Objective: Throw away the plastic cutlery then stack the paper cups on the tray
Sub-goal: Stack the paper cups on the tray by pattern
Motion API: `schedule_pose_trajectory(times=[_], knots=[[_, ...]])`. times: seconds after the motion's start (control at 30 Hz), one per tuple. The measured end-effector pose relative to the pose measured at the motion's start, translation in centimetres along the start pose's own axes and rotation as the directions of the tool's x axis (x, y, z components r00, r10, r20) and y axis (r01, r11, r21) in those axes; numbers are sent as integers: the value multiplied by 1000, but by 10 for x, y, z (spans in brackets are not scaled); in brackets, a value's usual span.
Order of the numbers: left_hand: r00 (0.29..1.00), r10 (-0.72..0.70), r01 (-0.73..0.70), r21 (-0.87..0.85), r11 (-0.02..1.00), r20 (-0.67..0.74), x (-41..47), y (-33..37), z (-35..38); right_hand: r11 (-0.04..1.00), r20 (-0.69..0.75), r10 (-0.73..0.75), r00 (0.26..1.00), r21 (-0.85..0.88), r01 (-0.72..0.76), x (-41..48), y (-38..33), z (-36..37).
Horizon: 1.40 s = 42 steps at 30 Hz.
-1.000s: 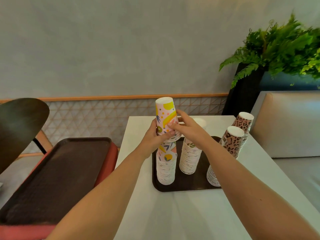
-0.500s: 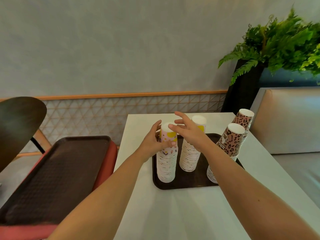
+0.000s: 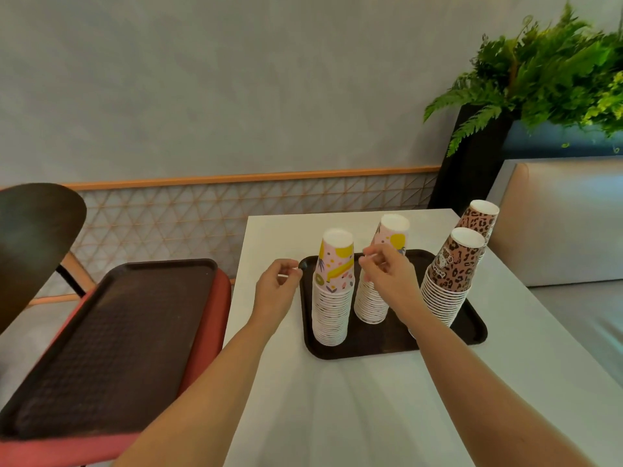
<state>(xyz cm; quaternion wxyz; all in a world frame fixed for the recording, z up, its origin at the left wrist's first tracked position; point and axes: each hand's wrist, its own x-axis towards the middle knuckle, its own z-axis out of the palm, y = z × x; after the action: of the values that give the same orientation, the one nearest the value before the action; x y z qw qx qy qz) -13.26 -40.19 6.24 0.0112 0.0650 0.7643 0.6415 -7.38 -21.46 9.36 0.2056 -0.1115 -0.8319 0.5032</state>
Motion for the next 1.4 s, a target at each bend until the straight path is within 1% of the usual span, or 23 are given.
schedule_pose_trajectory(times=[0.2,0.27,0.4,0.53,0.67,0.77,0.87,1.03,1.1,1.33,1.4], knots=[[995,-90,88,46,995,46,-12,-33,1,989,71,137,988,-59,-133,-24,30,17],[988,-143,138,73,988,65,-15,-44,4,978,150,200,968,-91,-188,-27,40,22],[941,-313,294,148,944,126,-19,-57,13,940,339,341,877,-97,-328,-26,63,27],[880,-422,395,158,905,217,-24,-62,24,897,460,412,786,-54,-439,-24,82,31],[855,-469,461,92,883,222,-24,-68,41,866,554,442,705,-58,-498,-23,96,38],[859,-467,477,4,879,208,-21,-73,51,851,596,436,674,-31,-524,-19,103,43],[870,-453,469,-46,882,193,-18,-76,59,858,620,409,670,-10,-514,-15,110,48],[877,-452,468,-73,881,162,-7,-75,66,860,635,374,676,35,-509,-3,116,54],[872,-457,475,-72,877,176,1,-74,67,858,617,384,687,36,-512,4,118,58],[857,-472,490,-42,871,208,38,-71,68,845,532,383,755,128,-519,29,120,80],[849,-483,499,-27,866,217,48,-71,67,843,506,399,764,125,-523,36,120,87]])
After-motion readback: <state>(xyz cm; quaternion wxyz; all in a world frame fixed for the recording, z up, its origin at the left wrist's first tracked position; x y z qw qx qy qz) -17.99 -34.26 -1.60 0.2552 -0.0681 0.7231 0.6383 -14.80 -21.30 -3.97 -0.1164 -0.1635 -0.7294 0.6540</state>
